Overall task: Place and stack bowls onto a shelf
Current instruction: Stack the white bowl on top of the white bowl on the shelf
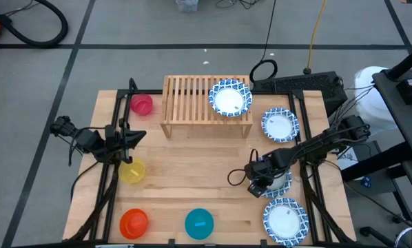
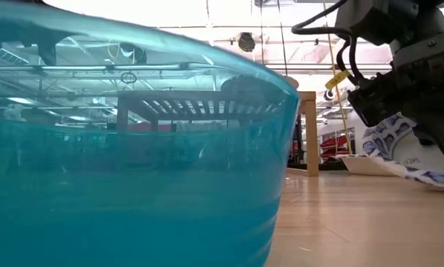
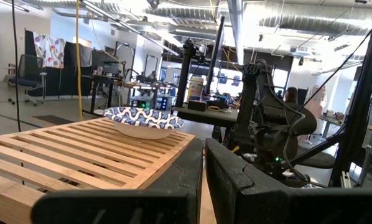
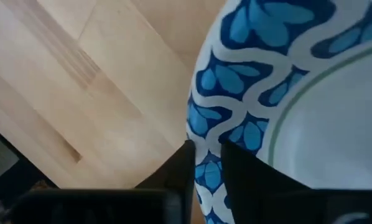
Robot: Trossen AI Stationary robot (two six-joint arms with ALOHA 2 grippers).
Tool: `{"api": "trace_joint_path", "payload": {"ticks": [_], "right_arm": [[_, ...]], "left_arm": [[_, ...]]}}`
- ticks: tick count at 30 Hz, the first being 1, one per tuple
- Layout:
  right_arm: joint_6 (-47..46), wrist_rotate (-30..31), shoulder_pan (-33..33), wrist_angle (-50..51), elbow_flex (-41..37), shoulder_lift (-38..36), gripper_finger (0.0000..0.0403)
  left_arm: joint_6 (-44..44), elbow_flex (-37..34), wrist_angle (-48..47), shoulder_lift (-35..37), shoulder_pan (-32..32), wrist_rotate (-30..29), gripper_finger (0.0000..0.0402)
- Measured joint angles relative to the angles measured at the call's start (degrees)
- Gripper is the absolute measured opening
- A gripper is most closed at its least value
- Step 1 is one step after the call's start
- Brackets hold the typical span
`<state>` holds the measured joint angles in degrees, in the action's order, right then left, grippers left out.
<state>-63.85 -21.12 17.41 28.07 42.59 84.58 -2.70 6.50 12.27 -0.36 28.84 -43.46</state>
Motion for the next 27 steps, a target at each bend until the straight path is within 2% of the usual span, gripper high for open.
{"api": "trace_joint_path", "payload": {"ticks": [5, 11, 21, 27], "right_arm": [[-1.49, -0.12, -0.02, -6.45, -0.59, -0.02, 0.0037], [-1.16, -3.14, -0.13, -11.61, -0.64, 0.04, 0.0038], [1.41, -6.13, -0.15, -13.71, -0.64, 0.04, 0.0102], [1.55, -10.73, -0.23, -15.09, -0.64, 0.04, 0.014]], "left_arm": [[0.07, 0.0, 0.0, 0.0, 0.01, -0.02, 0.0024], [0.15, 0.0, 0.02, 0.0, 0.0, -0.01, 0.0024], [0.15, 0.0, 0.04, 0.0, 0.0, -0.02, 0.0024], [0.15, 0.0, 0.07, 0.0, 0.02, -0.01, 0.0024]]}}
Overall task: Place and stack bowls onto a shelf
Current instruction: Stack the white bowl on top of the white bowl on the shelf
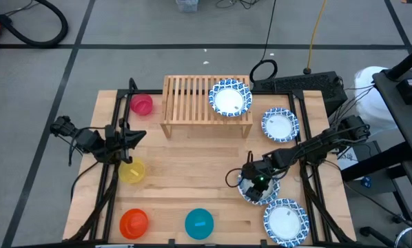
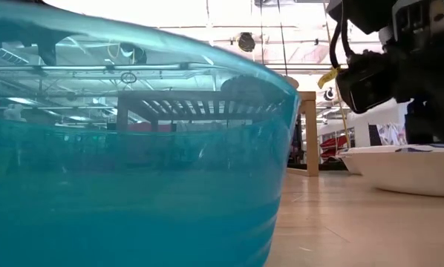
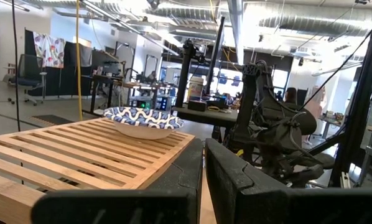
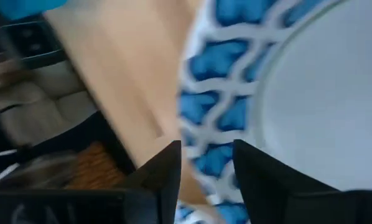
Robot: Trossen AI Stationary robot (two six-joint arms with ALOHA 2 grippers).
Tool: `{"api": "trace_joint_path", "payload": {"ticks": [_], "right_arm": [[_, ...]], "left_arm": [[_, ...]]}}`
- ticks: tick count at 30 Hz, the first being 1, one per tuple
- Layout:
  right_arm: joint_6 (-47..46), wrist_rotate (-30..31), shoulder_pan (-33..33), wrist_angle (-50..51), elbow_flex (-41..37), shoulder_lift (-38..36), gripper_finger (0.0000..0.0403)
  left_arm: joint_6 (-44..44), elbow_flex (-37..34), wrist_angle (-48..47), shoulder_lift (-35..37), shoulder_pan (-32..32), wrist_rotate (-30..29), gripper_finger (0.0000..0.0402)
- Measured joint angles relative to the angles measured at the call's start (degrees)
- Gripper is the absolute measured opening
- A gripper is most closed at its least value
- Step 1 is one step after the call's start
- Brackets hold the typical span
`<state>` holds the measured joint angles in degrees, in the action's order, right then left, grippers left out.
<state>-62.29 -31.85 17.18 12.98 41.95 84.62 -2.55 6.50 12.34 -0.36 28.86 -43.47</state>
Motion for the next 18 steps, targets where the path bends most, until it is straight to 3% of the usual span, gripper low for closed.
{"api": "trace_joint_path", "payload": {"ticks": [6, 15, 18], "right_arm": [[-3.4, -10.12, -1.23, -10.12, 0.05, -0.02, 0.0142], [-3.08, -9.79, -1.39, -13.67, -0.21, -0.07, 0.0133], [-3.12, -6.36, -0.87, -13.98, -0.24, -0.07, 0.0134]], "left_arm": [[-0.37, 0.0, 1.2, 0.0, -0.01, -0.01, 0.0024], [-0.61, 0.0, 1.52, 0.0, -0.01, -0.01, 0.0024], [-0.54, 0.0, 1.51, 0.0, 0.0, -0.01, 0.0024]]}}
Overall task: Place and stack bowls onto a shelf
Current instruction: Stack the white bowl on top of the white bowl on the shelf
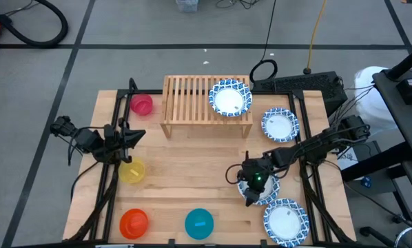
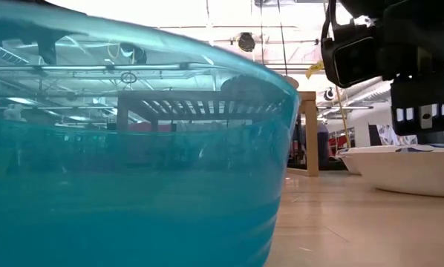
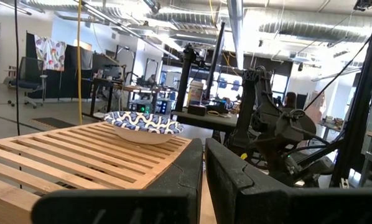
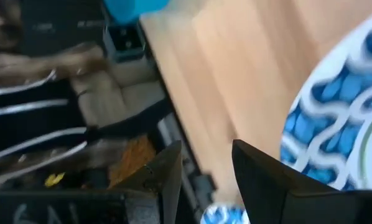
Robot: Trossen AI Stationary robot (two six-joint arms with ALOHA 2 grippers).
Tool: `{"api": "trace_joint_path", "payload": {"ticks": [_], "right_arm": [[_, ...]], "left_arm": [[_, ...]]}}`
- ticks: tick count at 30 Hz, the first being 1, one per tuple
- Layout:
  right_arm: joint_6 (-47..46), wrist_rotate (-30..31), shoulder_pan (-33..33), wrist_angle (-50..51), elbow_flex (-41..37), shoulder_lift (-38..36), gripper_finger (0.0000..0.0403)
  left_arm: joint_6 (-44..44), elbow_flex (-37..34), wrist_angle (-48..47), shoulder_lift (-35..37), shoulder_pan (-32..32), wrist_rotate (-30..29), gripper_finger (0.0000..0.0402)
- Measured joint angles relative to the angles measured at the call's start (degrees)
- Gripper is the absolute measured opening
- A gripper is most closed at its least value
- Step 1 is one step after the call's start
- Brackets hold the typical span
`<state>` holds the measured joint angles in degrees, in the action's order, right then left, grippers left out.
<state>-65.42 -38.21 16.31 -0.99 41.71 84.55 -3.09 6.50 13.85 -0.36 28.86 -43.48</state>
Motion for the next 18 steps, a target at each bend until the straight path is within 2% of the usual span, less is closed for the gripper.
{"api": "trace_joint_path", "payload": {"ticks": [4, 8, 11, 14, 18], "right_arm": [[1.66, 10.35, -0.54, -0.76, 0.0, 0.0, 0.0133], [2.36, 11.91, -1.3, 1.56, 0.0, -0.53, 0.0133], [3.32, 16.22, -0.96, 5.41, 0.09, -2.01, 0.0134], [3.78, 21.92, -0.57, 12.31, 0.4, -5.1, 0.0134], [5.63, 30.61, 1.02, 26.86, 4.37, -9.29, 0.0134]], "left_arm": [[0.19, 0.0, 0.0, 0.0, 0.0, 0.0, 0.0024], [0.24, 0.0, 0.0, 0.0, -0.02, 0.0, 0.0024], [0.35, 0.0, 0.0, 0.0, -0.02, 0.02, 0.0024], [0.7, 0.0, 0.09, 0.0, -0.02, 0.0, 0.0024], [0.8, 0.0, 0.5, 0.0, -0.01, -0.04, 0.0024]]}}
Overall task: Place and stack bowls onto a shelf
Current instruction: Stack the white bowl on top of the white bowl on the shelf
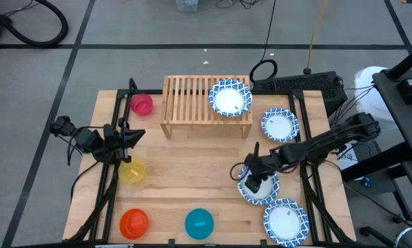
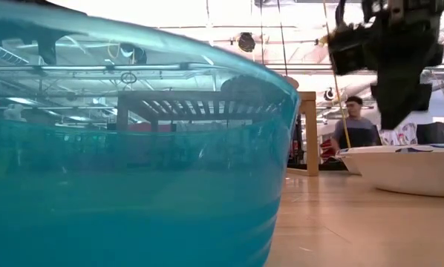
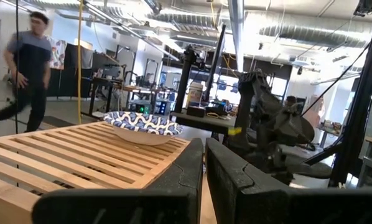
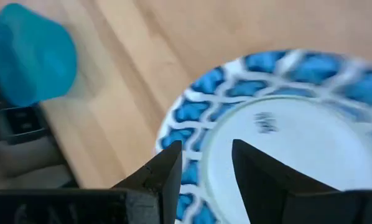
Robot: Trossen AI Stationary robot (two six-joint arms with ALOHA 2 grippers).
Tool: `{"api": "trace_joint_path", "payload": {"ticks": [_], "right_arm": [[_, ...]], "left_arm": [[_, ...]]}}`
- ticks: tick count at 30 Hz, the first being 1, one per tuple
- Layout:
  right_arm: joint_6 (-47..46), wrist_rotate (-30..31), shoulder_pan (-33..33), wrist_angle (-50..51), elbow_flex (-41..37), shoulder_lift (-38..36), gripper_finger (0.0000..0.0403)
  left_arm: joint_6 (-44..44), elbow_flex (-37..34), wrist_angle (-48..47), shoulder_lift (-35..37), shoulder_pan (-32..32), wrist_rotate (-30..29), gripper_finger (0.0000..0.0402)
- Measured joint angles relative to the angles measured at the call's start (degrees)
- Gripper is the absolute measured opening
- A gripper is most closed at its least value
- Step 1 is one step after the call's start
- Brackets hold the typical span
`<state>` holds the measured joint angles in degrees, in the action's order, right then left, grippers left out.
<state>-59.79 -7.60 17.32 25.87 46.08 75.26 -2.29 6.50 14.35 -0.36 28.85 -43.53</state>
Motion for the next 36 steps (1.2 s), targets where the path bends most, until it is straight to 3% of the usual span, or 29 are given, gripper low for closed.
{"api": "trace_joint_path", "payload": {"ticks": [5, 9, 23, 36], "right_arm": [[3.07, 6.7, 2.67, 14.08, 7.7, -1.06, 0.0134], [3.98, 7.87, 5.25, 19.11, 11.37, 0.07, 0.0134], [3.52, 7.86, 16.51, 18.08, 12.26, 7.95, 0.0134], [4.04, 8.04, 18.74, 11.37, 12.26, 12.51, 0.0134]], "left_arm": [[-0.3, 0.0, 0.77, -0.02, -0.01, -0.26, 0.0024], [-0.35, 0.0, 0.91, 0.0, -0.01, -0.52, 0.0024], [-2.01, 0.0, 0.9, 0.0, -0.01, -0.56, 0.0024], [-2.04, 0.0, 0.88, 0.0, 0.01, 0.46, 0.0024]]}}
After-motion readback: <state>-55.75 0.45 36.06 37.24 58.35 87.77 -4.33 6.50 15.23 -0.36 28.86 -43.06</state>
